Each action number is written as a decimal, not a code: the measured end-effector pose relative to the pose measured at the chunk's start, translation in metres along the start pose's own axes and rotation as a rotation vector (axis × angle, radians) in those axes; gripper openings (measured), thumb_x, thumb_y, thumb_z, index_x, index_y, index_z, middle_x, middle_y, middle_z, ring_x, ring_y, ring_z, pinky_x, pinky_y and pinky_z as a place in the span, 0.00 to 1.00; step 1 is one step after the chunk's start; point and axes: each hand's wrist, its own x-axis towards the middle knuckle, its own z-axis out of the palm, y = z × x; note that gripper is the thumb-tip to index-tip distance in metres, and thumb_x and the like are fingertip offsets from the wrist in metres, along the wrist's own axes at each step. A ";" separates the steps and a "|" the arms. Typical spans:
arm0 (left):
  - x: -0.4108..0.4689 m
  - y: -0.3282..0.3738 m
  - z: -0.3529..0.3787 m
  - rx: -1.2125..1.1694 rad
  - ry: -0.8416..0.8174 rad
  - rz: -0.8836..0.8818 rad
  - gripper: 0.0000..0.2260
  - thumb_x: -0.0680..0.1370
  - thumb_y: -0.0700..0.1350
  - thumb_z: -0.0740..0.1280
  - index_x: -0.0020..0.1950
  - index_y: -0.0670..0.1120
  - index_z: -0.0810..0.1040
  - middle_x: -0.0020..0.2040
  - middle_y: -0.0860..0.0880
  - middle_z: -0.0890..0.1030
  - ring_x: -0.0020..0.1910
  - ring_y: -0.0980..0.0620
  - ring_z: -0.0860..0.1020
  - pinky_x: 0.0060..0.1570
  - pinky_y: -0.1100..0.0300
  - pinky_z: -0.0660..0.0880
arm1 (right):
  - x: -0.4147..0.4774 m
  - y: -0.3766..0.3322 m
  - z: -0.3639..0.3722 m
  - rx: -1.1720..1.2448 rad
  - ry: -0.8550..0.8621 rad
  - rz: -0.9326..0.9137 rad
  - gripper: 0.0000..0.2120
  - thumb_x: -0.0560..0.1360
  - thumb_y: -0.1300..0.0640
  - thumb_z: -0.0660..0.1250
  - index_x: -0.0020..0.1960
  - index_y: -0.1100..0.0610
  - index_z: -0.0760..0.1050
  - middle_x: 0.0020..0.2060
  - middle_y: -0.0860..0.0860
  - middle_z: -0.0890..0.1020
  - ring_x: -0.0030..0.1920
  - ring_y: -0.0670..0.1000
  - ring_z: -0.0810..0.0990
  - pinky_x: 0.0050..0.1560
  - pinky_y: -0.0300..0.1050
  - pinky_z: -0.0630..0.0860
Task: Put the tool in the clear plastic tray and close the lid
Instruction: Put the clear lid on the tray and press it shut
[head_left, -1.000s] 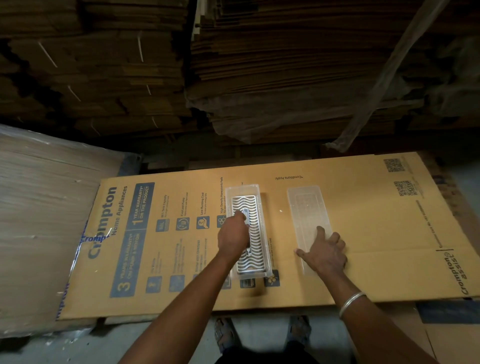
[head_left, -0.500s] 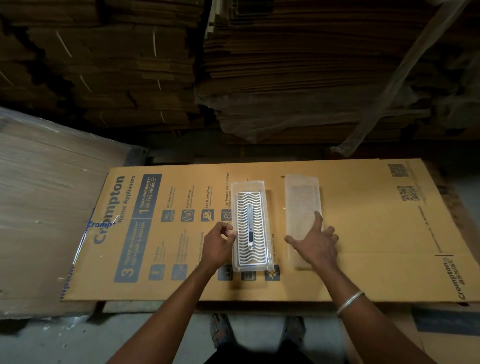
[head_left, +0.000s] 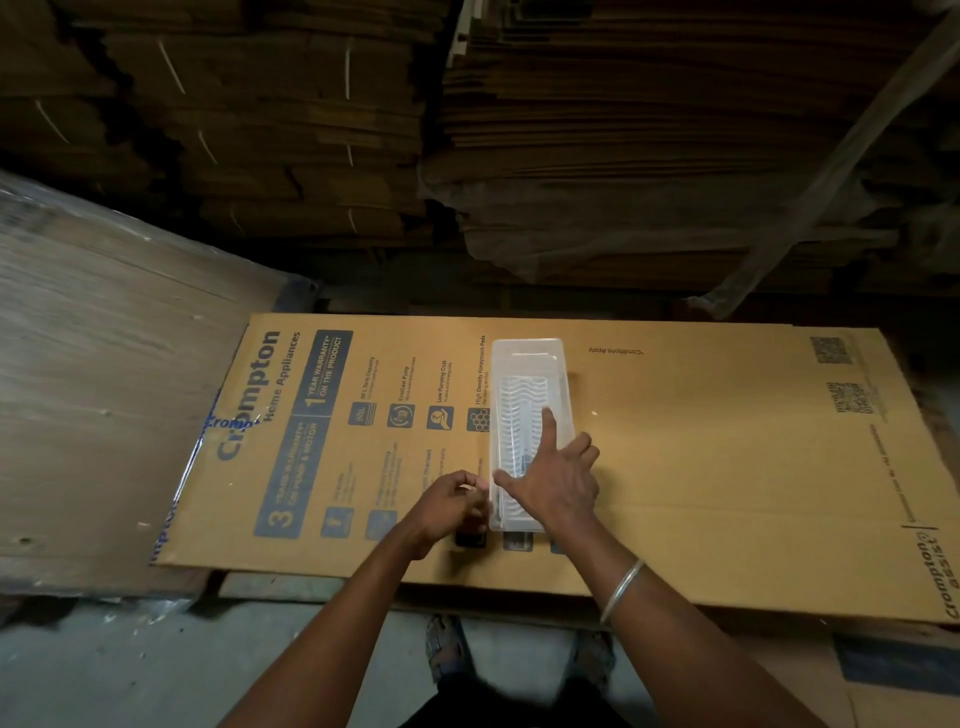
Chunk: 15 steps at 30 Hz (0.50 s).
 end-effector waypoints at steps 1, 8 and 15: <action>-0.001 -0.001 -0.001 0.005 -0.020 0.000 0.08 0.79 0.39 0.66 0.57 0.39 0.76 0.39 0.44 0.81 0.36 0.49 0.78 0.51 0.48 0.81 | 0.001 -0.003 0.001 -0.016 -0.003 0.004 0.57 0.66 0.27 0.69 0.81 0.44 0.41 0.64 0.61 0.62 0.62 0.60 0.65 0.43 0.52 0.74; 0.000 -0.008 -0.003 0.118 -0.023 0.091 0.25 0.63 0.48 0.84 0.54 0.42 0.79 0.40 0.46 0.79 0.39 0.50 0.78 0.44 0.52 0.79 | 0.001 -0.019 0.013 -0.115 -0.023 0.046 0.56 0.65 0.25 0.67 0.81 0.44 0.41 0.63 0.61 0.61 0.60 0.60 0.64 0.48 0.56 0.81; 0.003 -0.012 -0.005 0.150 -0.037 0.074 0.22 0.69 0.41 0.80 0.59 0.40 0.75 0.45 0.44 0.78 0.38 0.50 0.80 0.47 0.49 0.81 | 0.008 -0.016 0.016 -0.135 -0.074 0.042 0.55 0.69 0.27 0.66 0.82 0.48 0.41 0.67 0.63 0.60 0.65 0.62 0.64 0.53 0.55 0.79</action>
